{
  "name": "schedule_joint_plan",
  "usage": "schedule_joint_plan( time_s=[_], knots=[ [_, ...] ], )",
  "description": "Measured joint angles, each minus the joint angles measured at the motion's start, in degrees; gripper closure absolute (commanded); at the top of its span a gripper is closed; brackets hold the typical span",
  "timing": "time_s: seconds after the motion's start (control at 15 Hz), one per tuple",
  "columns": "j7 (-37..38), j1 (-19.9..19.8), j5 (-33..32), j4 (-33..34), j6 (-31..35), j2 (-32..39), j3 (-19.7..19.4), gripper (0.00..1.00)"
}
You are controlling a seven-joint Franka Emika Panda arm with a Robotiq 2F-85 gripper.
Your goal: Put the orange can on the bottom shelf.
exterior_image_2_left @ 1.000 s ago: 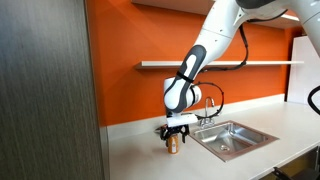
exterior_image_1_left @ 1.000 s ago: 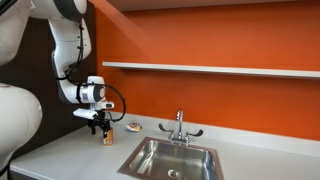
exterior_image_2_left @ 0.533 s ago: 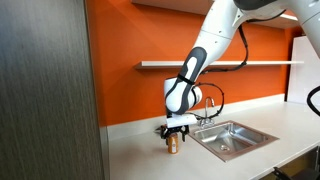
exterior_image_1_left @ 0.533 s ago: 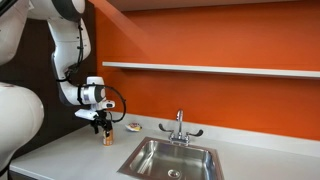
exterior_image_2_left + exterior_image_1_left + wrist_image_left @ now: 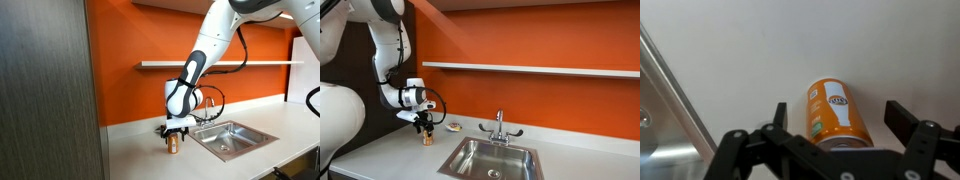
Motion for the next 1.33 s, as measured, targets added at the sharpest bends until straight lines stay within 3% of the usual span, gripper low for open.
schedule_joint_plan(
  time_s=[0.8,1.33],
  knots=[
    [2.89,4.49,-1.10,0.11,3.55,0.94,-5.51,0.00],
    [3.61,5.64,-1.11,0.56,3.84,1.26,-6.33,0.00]
  ],
)
